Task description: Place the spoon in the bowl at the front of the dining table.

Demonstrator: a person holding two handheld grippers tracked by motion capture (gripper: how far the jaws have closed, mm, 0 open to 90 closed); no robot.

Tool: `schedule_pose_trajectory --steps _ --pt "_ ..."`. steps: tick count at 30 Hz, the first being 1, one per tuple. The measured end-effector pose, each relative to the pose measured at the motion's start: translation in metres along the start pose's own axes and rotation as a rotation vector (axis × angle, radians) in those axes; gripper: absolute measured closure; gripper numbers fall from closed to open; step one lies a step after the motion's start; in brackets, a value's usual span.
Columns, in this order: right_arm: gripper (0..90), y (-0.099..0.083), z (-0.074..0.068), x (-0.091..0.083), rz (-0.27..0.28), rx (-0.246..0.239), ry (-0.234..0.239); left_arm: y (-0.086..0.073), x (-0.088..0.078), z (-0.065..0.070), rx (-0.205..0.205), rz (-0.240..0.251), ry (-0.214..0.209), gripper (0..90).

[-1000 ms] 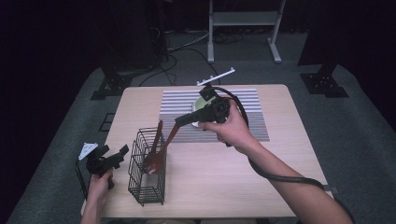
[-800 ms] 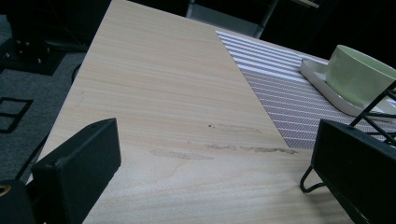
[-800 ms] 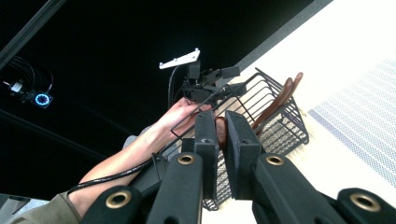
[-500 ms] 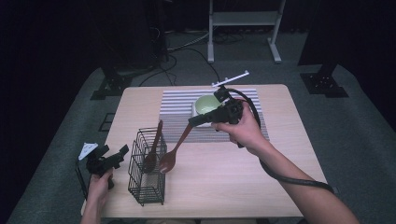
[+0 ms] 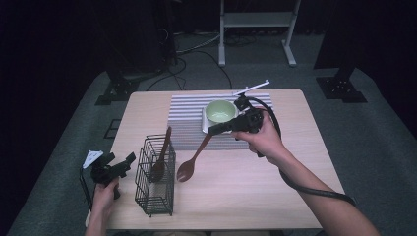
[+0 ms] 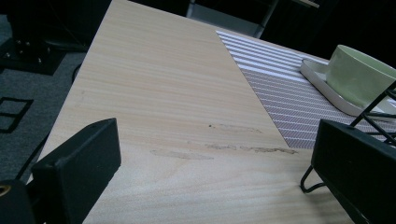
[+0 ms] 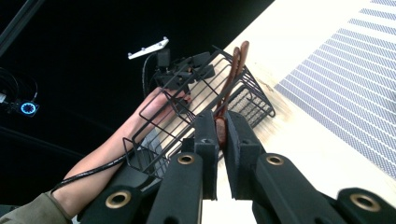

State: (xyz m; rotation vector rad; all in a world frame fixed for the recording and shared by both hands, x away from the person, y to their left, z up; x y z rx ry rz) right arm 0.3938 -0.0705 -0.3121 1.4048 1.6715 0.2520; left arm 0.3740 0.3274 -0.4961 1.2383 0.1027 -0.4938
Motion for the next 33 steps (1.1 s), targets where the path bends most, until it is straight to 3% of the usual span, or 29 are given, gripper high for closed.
schedule_pose_trajectory --steps 33 --pt "83.5 -0.032 0.065 -0.014 -0.014 0.122 -0.067 0.0 0.0 -0.001 -0.011 0.008 0.005 0.5"
Point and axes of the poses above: each handheld gripper's, and its own axes: x roughly forward along the jaws, y roughly out of its top, z roughly to its right, the point moved 5 cm from there along x, roughly forward along the jaws, and after that the axes turned 2 degrees about -x, right-handed, at the moved point
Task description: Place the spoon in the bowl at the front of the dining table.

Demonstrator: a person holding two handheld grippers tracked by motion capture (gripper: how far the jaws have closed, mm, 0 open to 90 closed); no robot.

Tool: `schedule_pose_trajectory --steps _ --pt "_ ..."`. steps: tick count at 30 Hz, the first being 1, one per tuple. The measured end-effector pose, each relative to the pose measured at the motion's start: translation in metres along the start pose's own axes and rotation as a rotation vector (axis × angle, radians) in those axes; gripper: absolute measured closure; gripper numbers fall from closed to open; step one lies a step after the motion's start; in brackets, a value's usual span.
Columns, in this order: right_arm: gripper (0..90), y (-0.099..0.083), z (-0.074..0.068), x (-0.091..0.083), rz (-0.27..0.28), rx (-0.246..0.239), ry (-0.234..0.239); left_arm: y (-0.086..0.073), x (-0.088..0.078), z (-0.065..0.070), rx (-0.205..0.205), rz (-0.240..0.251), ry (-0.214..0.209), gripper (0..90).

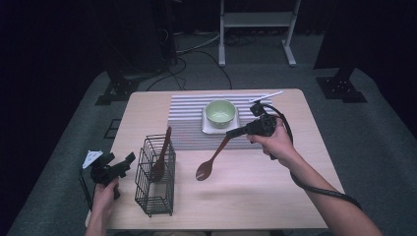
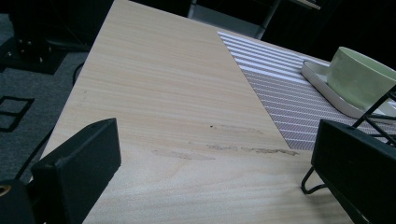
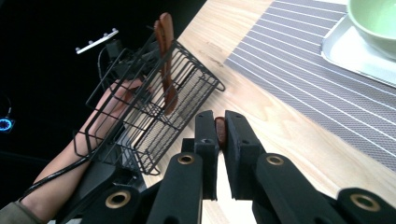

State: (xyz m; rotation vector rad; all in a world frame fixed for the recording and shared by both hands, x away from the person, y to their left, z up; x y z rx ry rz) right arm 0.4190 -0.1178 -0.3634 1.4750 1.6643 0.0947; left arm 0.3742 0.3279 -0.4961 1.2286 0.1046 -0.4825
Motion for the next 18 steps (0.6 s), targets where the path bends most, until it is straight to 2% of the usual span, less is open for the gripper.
schedule_pose_trajectory --steps 11,18 --pt "83.5 0.006 0.025 -0.007 0.034 0.045 -0.035 0.0 0.0 0.0 0.002 -0.002 0.0 0.5" --pt "83.5 0.011 0.036 -0.012 0.055 0.065 -0.054 0.0 0.0 0.0 0.006 -0.004 0.001 0.5"
Point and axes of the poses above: each handheld gripper's, and its own axes: x roughly forward along the jaws, y roughly out of its top, z roughly to its right, the point moved 5 cm from there along x, roughly forward along the jaws, and after that the axes turned 2 degrees about -x, right-handed, at the moved point
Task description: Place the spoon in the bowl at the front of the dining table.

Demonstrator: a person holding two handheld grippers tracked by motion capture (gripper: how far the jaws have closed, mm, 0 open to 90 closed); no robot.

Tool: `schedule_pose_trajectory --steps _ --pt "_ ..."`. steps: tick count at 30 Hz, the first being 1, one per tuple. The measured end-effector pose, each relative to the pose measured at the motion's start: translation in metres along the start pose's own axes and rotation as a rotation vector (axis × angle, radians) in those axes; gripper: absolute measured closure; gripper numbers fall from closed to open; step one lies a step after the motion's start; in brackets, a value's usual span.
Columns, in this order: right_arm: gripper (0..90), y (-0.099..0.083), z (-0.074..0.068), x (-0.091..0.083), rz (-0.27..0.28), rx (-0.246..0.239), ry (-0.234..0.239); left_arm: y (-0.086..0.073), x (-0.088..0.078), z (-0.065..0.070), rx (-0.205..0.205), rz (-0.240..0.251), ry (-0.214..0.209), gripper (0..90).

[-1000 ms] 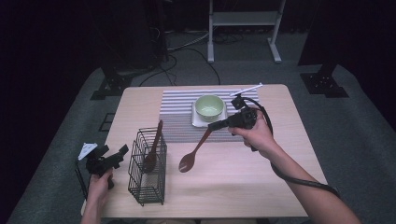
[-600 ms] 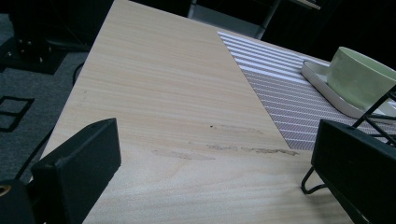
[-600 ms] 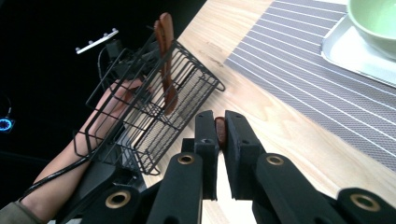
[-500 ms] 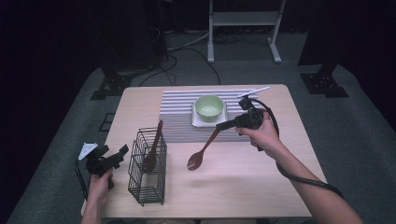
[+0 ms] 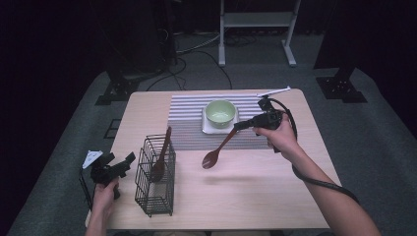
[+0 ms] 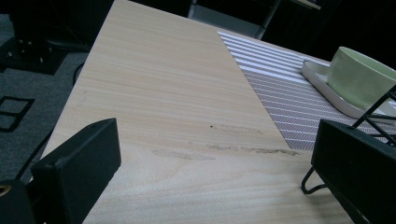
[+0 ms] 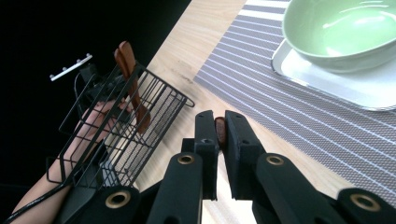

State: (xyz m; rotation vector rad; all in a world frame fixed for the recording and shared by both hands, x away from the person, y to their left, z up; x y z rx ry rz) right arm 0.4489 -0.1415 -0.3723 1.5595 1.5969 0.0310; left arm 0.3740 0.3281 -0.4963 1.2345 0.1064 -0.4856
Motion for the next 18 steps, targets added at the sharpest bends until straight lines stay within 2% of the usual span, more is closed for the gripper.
schedule_pose_trajectory --steps 18 --pt "83.5 0.013 0.016 -0.007 0.044 0.029 -0.028 0.0 0.0 0.0 0.002 -0.002 -0.001 0.5"
Point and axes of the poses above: each handheld gripper's, and its own axes: x roughly forward along the jaws, y roughly out of its top, z roughly to its right, the point moved 5 cm from there along x, roughly forward along the jaws, and after that the axes turned 2 degrees about -x, right-handed, at the moved point
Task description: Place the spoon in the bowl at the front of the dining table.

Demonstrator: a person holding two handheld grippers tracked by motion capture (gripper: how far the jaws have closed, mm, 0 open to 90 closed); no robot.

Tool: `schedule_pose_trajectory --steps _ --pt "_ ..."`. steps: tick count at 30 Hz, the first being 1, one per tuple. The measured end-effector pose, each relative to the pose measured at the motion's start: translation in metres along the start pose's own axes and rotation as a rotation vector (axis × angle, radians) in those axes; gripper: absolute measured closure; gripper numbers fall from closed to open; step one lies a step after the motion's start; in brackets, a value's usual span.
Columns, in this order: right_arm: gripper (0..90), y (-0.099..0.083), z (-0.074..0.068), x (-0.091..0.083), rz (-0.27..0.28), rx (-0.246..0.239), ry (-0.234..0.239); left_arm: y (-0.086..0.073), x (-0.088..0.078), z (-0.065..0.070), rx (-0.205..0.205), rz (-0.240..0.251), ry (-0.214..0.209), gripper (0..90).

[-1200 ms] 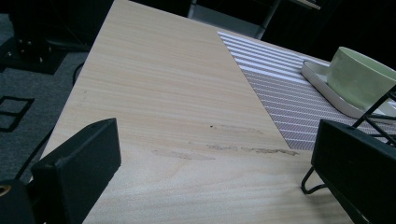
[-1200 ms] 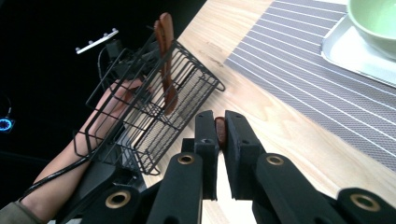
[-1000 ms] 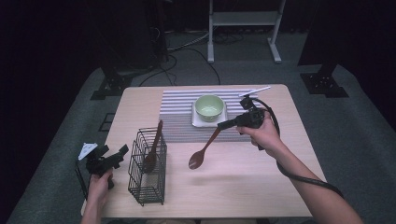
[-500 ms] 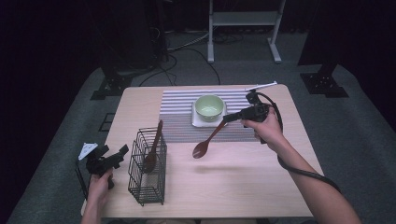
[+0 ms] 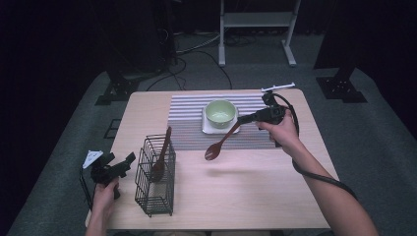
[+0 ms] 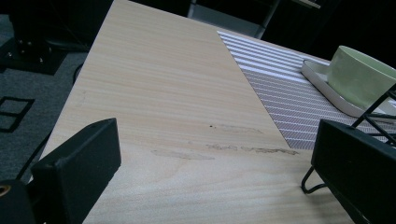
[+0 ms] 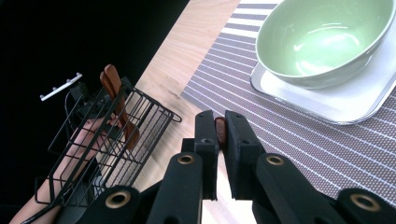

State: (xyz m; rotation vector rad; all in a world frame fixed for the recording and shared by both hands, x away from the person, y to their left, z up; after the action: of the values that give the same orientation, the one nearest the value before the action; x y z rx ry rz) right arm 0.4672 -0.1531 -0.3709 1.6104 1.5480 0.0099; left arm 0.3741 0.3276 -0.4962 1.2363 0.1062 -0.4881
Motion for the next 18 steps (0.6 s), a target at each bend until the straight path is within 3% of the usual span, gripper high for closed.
schedule_pose_trajectory --steps 18 --pt "83.5 0.016 0.011 0.004 0.025 0.022 -0.023 0.0 0.0 0.0 -0.004 0.002 -0.003 0.5"
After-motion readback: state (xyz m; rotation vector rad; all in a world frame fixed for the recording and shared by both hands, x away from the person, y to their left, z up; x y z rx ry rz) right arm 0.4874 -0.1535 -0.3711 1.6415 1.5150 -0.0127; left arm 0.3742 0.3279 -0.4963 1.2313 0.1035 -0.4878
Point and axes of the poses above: each handheld gripper's, and its own axes: x roughly forward along the jaws, y roughly out of its top, z roughly to its right, the point moved 5 cm from there along x, roughly forward along the jaws, and after that the axes turned 2 degrees about -x, right-handed, at the moved point
